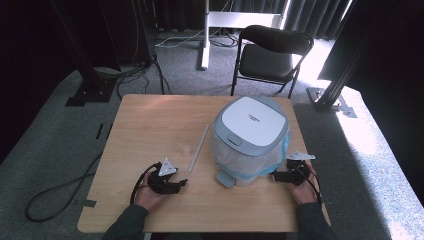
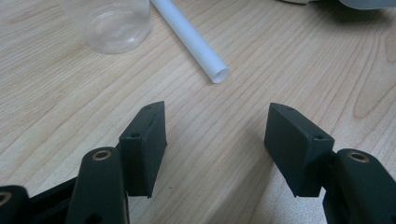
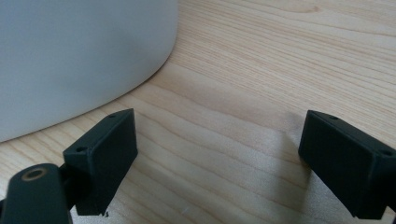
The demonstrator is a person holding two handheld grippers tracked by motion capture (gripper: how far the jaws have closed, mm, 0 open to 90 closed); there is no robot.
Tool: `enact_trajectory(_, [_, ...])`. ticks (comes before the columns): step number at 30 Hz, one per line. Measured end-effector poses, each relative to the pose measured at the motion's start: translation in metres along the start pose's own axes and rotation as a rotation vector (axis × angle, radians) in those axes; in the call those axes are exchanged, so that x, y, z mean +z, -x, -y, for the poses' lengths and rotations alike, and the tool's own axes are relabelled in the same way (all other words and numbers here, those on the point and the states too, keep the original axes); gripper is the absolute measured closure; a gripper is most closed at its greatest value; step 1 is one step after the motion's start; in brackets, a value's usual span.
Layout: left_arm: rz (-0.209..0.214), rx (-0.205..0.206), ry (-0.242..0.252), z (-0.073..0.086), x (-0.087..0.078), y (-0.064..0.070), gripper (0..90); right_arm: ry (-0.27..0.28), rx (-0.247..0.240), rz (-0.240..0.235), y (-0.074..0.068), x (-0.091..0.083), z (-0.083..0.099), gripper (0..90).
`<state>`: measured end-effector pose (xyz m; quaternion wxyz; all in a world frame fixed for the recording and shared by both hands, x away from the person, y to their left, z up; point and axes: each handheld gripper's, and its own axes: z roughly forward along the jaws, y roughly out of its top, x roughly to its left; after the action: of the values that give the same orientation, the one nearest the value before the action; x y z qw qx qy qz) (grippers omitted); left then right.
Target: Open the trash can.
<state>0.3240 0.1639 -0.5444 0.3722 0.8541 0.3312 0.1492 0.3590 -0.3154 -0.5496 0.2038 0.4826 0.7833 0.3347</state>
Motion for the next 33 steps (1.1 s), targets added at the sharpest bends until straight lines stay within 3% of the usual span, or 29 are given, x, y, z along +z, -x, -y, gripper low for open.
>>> enact_trajectory(22, [-0.023, -0.007, -0.027, -0.004, 0.0, -0.004, 42.7, -0.001, 0.008, 0.005, 0.0, 0.0, 0.0, 11.0])
enact_trajectory(33, [-0.02, -0.041, -0.028, -0.013, -0.004, -0.003, 42.9, -0.001, 0.01, 0.008, 0.0, 0.0, 0.0, 11.1])
